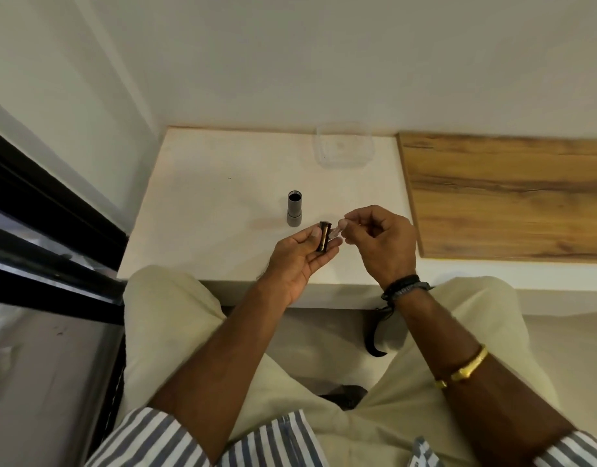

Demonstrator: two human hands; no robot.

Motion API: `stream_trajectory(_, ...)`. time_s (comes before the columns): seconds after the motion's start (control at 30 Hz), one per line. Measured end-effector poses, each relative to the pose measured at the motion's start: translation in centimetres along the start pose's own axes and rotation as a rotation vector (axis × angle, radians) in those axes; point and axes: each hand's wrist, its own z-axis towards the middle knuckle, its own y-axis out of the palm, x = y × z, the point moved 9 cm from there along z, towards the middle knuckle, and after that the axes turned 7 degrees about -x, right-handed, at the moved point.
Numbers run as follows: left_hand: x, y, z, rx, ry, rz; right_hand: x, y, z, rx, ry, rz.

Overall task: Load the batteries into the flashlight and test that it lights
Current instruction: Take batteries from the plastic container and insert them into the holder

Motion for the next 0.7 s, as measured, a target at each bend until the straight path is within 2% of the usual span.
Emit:
stream_trajectory(0.43,0.0,-0.6,0.4,-0.016,0.046,0.032,0.4,2.4,-0.9,-0.004,-0.023,-0.093)
stream_trajectory(0.6,-0.3,-0.6,0.5,0.007,0.045,0.009,-1.1,3.3,-2.2,0.015,-0.178,-0.219)
stream_trajectory(0.7,-0.2,-0.9,0.5,0.034,0.047,-0.013,-1.2,5.0,-2.6,-0.052,-0.175,-0.286)
